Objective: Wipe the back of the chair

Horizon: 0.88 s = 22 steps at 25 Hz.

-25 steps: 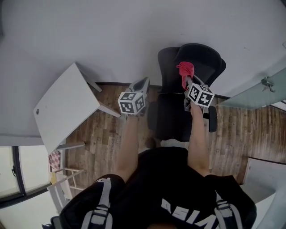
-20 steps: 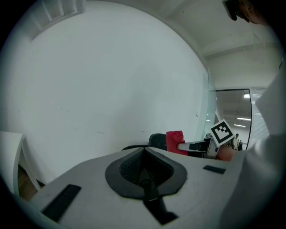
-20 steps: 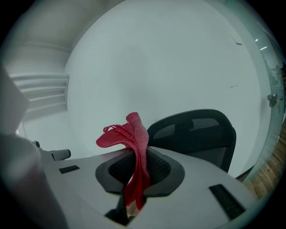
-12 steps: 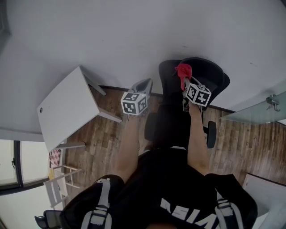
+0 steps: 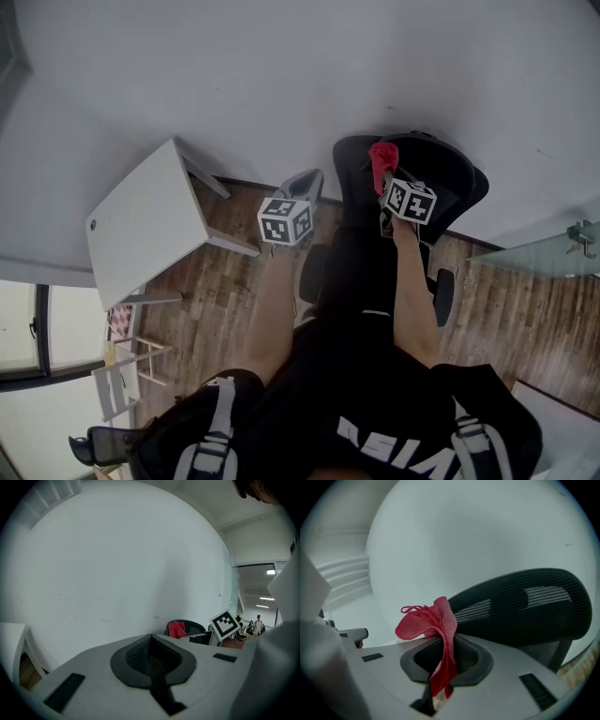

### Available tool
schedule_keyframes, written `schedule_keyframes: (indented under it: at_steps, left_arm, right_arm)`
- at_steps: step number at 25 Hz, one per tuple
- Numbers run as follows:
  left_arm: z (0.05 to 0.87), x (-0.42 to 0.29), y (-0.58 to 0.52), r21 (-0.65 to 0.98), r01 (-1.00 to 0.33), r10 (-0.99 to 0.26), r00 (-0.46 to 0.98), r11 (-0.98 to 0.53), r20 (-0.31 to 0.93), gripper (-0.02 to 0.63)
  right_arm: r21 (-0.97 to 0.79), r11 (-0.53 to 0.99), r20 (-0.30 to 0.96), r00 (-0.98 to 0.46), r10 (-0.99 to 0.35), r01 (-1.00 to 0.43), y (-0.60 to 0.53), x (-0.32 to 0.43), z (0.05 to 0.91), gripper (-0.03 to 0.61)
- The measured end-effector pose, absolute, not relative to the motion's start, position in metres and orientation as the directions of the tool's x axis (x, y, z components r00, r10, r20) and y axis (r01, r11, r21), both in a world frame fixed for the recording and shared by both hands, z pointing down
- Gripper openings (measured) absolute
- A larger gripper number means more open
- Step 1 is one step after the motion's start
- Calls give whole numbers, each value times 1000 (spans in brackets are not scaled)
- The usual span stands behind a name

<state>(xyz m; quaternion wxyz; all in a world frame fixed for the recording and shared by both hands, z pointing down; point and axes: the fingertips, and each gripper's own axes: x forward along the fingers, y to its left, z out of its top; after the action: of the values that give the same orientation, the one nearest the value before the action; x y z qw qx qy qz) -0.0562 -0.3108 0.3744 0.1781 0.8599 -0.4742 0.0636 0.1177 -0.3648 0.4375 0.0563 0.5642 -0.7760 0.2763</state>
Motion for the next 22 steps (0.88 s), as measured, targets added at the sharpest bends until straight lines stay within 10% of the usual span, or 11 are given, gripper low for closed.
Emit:
schedule_keyframes:
  at_steps: [22]
  left_arm:
    - [385,14,-334,243,-825,-772,563,-510,295,25]
  right_arm:
    - [-369,131,415,-290,-862,-920,-384,185,446,72]
